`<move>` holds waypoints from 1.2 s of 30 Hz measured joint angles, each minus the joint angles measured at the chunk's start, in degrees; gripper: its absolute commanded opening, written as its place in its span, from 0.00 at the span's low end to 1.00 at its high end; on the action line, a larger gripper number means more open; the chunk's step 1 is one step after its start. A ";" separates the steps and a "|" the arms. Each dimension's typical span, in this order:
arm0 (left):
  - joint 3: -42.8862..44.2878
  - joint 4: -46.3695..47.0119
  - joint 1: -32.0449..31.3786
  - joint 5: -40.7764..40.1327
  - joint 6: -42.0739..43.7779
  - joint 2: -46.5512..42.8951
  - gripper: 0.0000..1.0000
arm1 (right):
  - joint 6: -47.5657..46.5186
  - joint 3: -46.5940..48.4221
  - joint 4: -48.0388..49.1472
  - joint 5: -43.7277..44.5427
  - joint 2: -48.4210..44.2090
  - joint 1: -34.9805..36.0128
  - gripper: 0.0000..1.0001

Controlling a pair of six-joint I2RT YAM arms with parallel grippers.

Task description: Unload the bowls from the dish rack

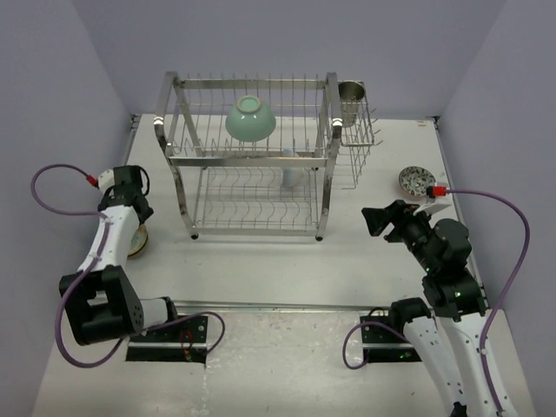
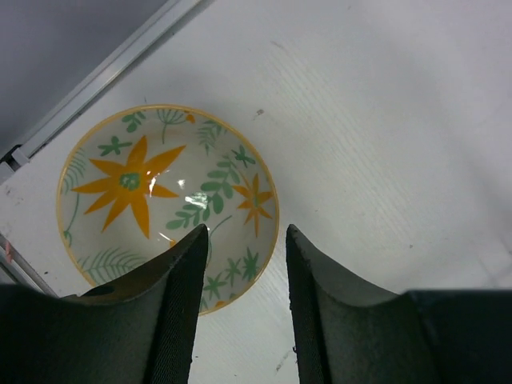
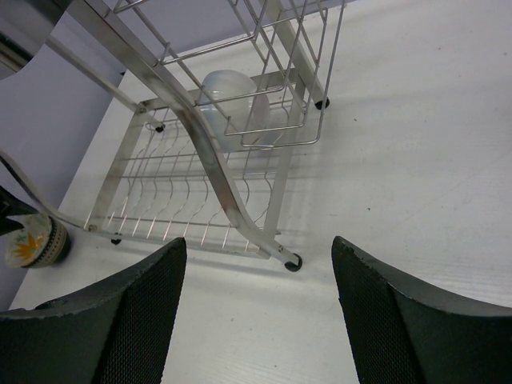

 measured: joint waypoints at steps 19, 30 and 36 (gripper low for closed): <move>-13.73 11.02 -0.24 41.94 -2.12 -54.90 0.50 | 0.00 -0.02 0.00 0.07 0.13 0.02 0.74; -29.73 28.46 -4.96 66.23 -8.26 -54.93 0.50 | 0.00 0.00 0.02 0.46 1.20 0.02 0.74; -31.63 39.08 -17.38 68.61 -10.97 -46.97 0.50 | 0.00 0.00 0.04 0.70 1.68 0.02 0.74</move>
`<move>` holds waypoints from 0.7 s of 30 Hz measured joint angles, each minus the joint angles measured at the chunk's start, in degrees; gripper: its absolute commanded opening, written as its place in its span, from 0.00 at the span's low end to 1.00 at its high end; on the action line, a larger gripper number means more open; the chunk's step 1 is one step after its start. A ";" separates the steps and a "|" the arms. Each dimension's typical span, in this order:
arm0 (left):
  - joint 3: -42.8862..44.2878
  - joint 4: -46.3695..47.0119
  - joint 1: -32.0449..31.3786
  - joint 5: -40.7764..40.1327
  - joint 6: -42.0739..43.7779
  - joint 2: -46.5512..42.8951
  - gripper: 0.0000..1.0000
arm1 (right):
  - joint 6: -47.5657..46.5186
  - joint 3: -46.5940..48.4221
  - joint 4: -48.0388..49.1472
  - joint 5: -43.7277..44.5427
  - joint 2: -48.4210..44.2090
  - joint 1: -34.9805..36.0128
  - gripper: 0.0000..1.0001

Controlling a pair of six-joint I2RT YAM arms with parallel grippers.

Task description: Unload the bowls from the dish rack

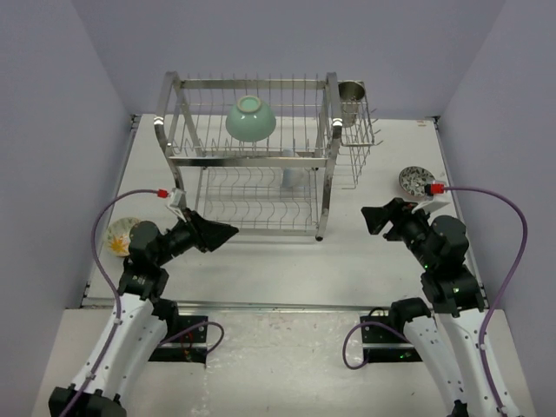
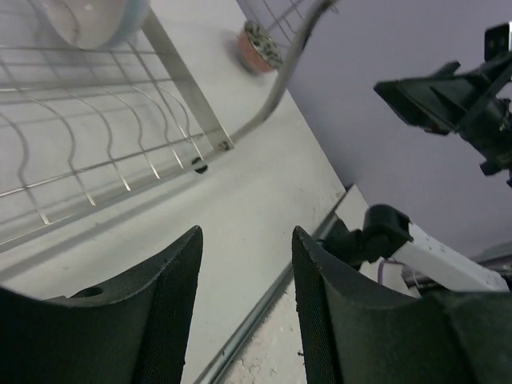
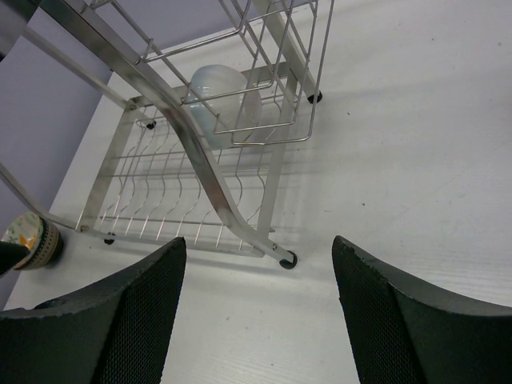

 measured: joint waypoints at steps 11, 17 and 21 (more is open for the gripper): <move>2.45 19.56 -32.46 -9.81 -1.84 27.56 0.49 | 0.00 0.00 -0.02 0.39 -0.02 0.00 0.74; 9.07 30.75 -34.23 -7.13 -4.22 41.55 0.47 | 0.00 0.00 -0.04 0.48 -0.07 0.00 0.74; 14.91 41.57 -34.01 -2.47 -7.78 51.80 0.46 | 0.00 0.00 -0.07 0.59 -0.13 0.00 0.74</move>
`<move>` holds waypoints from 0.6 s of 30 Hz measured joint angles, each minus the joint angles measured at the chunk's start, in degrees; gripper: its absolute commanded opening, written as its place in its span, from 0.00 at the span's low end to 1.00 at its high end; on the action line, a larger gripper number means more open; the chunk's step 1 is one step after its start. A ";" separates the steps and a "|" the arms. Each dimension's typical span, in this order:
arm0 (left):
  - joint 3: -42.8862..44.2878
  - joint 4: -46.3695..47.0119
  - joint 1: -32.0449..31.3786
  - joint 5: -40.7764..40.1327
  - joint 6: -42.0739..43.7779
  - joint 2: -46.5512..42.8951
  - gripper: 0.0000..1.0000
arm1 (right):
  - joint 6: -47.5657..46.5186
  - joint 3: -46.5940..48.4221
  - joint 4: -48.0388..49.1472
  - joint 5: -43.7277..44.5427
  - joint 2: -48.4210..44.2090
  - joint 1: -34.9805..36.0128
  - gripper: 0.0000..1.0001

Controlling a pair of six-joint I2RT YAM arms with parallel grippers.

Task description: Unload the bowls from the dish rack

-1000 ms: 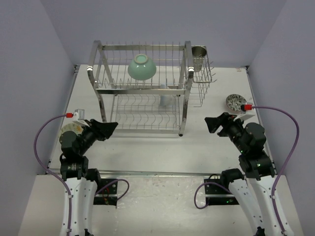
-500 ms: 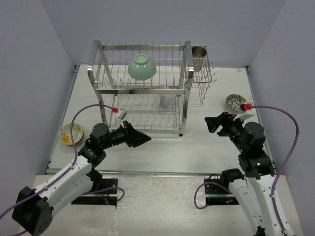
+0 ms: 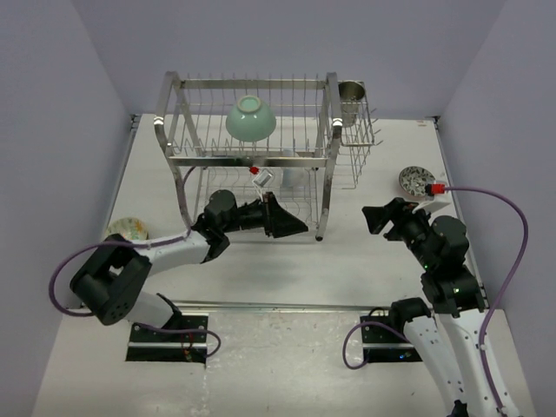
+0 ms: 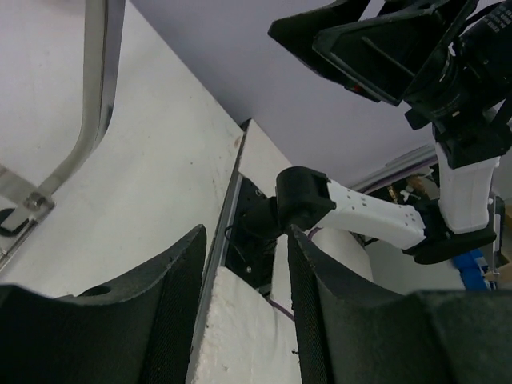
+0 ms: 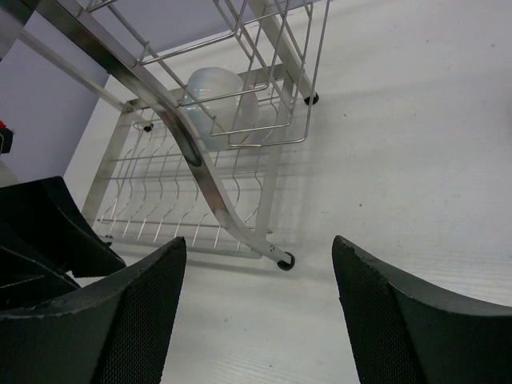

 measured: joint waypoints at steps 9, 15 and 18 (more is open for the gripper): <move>5.90 22.77 3.78 9.27 -14.99 19.02 0.45 | 0.00 0.00 -0.04 0.90 -0.09 0.00 0.74; 12.92 26.62 7.65 13.62 -21.44 25.68 0.45 | 0.00 0.00 -0.04 0.90 -0.09 0.00 0.74; 17.68 27.85 9.07 15.43 -23.93 28.87 0.45 | 0.00 0.00 -0.07 0.90 -0.09 0.00 0.74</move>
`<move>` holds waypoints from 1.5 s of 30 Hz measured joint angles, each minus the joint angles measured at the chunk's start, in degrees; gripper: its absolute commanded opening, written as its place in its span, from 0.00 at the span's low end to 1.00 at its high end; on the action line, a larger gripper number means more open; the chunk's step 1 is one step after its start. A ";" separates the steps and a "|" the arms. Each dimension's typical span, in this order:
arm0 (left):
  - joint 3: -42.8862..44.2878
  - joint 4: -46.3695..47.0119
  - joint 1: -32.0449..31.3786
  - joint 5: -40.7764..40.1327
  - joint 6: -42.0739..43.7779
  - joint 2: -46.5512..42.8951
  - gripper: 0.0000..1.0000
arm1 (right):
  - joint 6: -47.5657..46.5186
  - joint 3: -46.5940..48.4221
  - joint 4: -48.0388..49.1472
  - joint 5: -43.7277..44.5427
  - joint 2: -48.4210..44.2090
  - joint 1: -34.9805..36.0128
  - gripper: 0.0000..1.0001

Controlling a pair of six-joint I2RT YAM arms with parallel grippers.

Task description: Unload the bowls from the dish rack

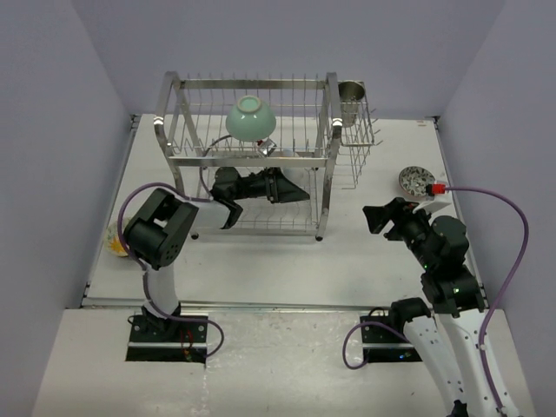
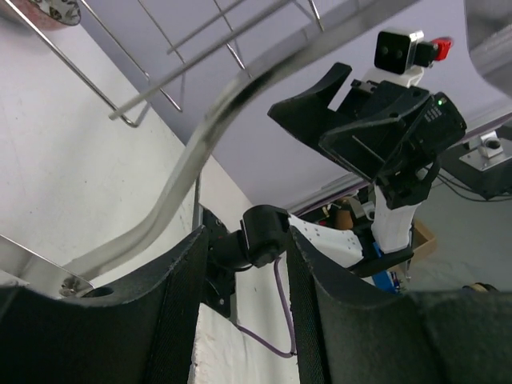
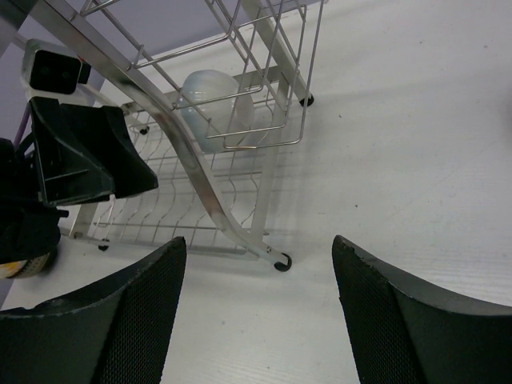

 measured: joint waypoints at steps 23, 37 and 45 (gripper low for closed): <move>16.94 1.07 12.46 5.14 -10.25 14.82 0.46 | 0.00 0.00 0.02 0.00 0.17 0.00 0.74; 18.75 1.84 15.21 6.60 -8.46 17.20 0.46 | 0.00 -0.02 0.07 -0.02 0.92 0.00 0.74; 19.28 1.68 15.37 6.78 -3.80 17.73 0.46 | -0.02 -0.02 0.07 -0.02 0.92 0.00 0.74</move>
